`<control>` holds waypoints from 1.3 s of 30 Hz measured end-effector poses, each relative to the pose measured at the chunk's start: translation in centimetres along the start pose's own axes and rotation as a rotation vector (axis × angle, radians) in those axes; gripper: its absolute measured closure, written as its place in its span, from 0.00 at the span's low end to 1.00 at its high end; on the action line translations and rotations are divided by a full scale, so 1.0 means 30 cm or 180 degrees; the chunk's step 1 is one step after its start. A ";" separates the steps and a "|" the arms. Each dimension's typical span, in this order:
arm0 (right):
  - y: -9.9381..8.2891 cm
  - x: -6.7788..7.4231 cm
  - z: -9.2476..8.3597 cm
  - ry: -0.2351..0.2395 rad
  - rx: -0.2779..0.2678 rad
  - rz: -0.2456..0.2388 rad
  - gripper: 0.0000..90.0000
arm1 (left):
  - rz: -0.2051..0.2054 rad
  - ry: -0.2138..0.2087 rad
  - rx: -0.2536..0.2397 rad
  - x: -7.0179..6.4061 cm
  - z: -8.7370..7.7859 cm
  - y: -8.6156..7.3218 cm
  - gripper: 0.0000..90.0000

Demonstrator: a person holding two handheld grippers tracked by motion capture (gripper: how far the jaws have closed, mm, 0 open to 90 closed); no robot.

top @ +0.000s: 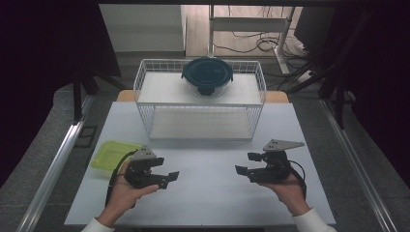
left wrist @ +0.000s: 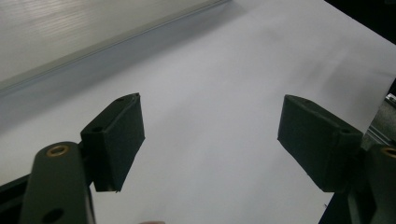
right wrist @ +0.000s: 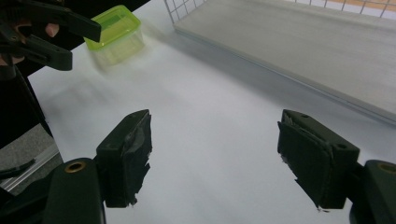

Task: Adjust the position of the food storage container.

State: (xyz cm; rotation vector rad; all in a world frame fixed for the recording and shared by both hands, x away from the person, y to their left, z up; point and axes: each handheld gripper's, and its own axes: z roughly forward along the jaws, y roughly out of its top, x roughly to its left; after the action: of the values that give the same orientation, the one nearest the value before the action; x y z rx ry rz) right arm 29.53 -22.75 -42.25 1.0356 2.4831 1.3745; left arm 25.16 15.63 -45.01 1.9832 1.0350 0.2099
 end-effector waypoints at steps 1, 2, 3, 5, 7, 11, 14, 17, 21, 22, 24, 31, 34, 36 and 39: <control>-0.002 -0.004 -0.001 -0.0001 -0.0001 0.0001 0.29 | 0.0014 0.0011 -0.0004 0.001 -0.004 0.002 0.26; -0.005 -0.007 -0.003 -0.0003 0.0007 0.0017 0.29 | 0.0015 0.0021 -0.0011 0.003 -0.008 0.003 0.27; -0.008 -0.010 -0.004 -0.0004 0.0011 0.0034 0.29 | 0.0016 0.0030 -0.0017 0.005 -0.011 0.005 0.27; -0.012 -0.013 -0.006 -0.0013 0.0016 0.0062 0.29 | 0.0007 0.0053 -0.0030 0.013 -0.020 0.010 0.28; -0.015 -0.019 -0.007 -0.0013 0.0015 0.0071 0.29 | 0.0010 0.0085 -0.0030 0.024 -0.028 0.015 0.29; -0.018 -0.029 -0.007 -0.0017 0.0042 0.0131 0.29 | 0.0047 0.0199 0.0015 0.051 -0.047 0.028 0.34; -0.018 -0.032 -0.007 -0.0016 0.0037 0.0140 0.29 | 0.0063 0.0364 0.0018 0.075 -0.073 0.039 0.40; -0.017 -0.032 -0.008 -0.0016 0.0038 0.0142 0.29 | -0.0008 0.0423 0.0023 0.115 -0.102 0.047 0.50; -0.019 -0.034 -0.008 -0.0033 0.0052 0.0161 0.29 | -0.0037 0.0679 0.0113 0.191 -0.137 0.050 0.63; -0.019 -0.035 -0.009 -0.0036 0.0062 0.0173 0.29 | -0.0084 0.0735 0.0133 0.220 -0.150 0.049 0.66; -0.019 -0.037 -0.011 -0.0037 0.0066 0.0200 0.29 | -0.0233 0.0789 0.0141 0.284 -0.185 0.044 0.74; -0.023 -0.061 -0.010 0.0092 0.0051 0.0466 0.29 | -0.0527 0.0949 0.0192 0.450 -0.260 0.006 0.94; -0.025 -0.063 -0.011 0.0076 0.0044 0.0482 0.29 | -0.0595 0.1034 0.0274 0.503 -0.266 -0.013 0.98; -0.023 -0.062 -0.013 0.0120 0.0006 0.0520 0.29 | -0.0628 0.1123 0.0344 0.534 -0.264 -0.025 0.99; -0.019 -0.060 -0.015 0.0111 -0.0009 0.0511 0.29 | -0.0679 0.1217 0.0447 0.581 -0.261 -0.043 1.00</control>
State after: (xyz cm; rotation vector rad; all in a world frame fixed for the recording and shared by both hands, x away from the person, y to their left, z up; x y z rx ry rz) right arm 30.41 -24.37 -42.82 1.2451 2.4684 1.4505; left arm 31.72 33.63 -45.13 1.9817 1.5330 0.4206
